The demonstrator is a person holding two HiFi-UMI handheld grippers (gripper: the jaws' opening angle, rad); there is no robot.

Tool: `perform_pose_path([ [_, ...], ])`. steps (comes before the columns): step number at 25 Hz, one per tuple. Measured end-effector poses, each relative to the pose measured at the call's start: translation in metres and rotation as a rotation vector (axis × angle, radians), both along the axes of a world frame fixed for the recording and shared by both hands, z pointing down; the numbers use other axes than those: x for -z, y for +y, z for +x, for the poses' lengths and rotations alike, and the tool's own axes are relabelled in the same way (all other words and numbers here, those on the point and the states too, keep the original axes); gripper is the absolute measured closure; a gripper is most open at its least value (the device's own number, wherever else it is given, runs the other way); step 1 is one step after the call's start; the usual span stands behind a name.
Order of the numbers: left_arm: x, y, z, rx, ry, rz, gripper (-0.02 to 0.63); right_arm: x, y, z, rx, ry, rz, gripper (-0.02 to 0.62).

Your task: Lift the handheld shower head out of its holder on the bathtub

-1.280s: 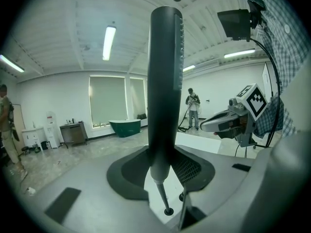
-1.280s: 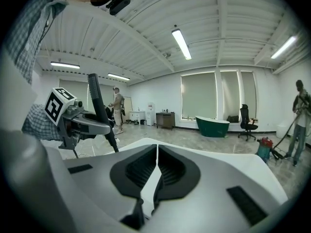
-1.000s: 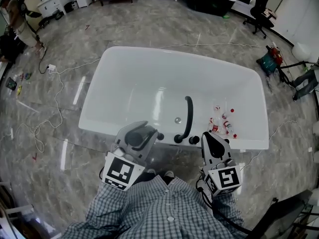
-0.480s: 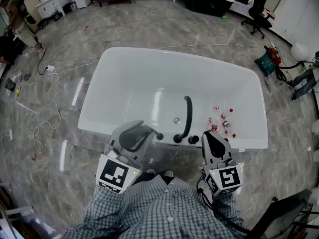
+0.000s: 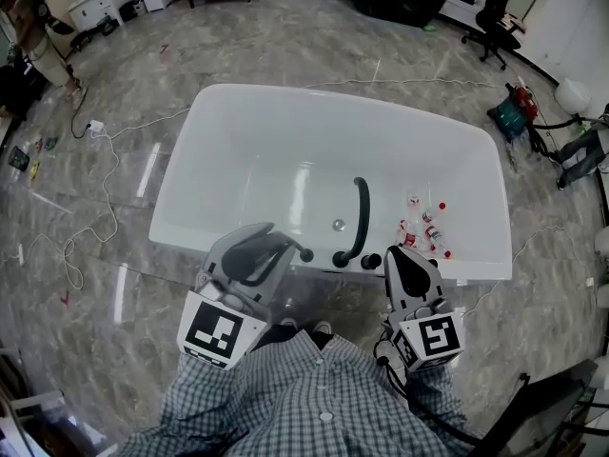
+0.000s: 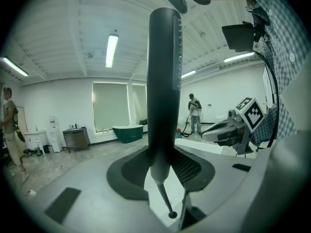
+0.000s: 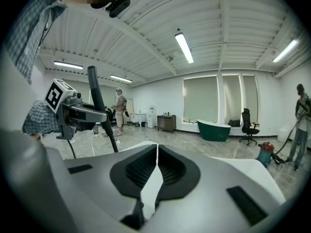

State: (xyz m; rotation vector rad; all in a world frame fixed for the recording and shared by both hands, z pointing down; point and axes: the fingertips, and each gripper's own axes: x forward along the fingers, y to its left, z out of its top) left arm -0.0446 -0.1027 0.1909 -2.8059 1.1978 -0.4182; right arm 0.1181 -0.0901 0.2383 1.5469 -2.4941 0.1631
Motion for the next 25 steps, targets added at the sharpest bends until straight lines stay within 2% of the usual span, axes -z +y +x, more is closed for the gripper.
perform_pose_path([
  [25,-0.0061,0.0004,-0.0070,-0.001,-0.019,-0.032,0.466,0.0013,0.0021,-0.0108,-0.001,0.031,-0.005,0.577],
])
